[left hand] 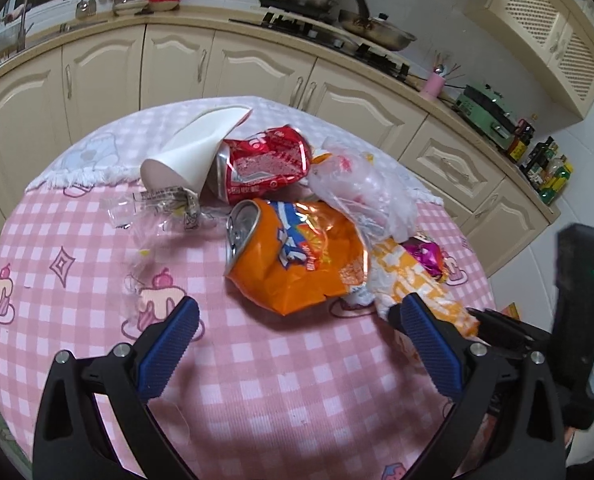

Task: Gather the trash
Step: 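Grasp the orange crushed can with the left tool while the right tool grasps the orange-white bread bag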

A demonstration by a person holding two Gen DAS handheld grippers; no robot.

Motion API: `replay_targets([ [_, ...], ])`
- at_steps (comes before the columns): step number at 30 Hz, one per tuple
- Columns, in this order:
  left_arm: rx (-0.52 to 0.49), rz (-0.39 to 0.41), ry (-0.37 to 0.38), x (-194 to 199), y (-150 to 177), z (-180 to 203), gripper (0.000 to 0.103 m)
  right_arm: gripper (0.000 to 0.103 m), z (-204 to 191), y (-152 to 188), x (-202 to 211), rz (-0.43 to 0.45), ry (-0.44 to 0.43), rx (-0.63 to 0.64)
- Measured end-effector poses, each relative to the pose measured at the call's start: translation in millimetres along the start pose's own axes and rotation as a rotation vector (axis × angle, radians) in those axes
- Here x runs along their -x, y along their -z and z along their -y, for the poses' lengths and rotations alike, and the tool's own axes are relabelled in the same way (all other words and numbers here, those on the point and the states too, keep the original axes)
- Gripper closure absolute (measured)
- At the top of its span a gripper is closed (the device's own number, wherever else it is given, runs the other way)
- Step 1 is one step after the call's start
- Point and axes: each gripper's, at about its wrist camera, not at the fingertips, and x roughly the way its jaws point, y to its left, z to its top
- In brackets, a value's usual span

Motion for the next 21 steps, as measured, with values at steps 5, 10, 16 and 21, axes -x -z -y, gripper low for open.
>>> replay_targets([
  [5,0.02,-0.027,-0.008,-11.1,-5.5,1.6,0.004,0.064,7.4,5.4,17.0,0.009,-0.022,0.002],
  [10,0.065,-0.065,-0.004,-22.0,-13.7,-0.4,0.005,0.065,20.1,7.7,39.8,0.044,-0.043,-0.001],
  [16,0.106,-0.036,-0.064,-25.9,-20.6,-3.5,0.005,0.065,44.7,5.7,65.8,0.098,-0.033,-0.055],
  [21,0.16,-0.055,-0.101,-37.7,-25.4,-13.5,0.005,0.065,65.9,3.3,68.8,0.116,0.015,-0.102],
])
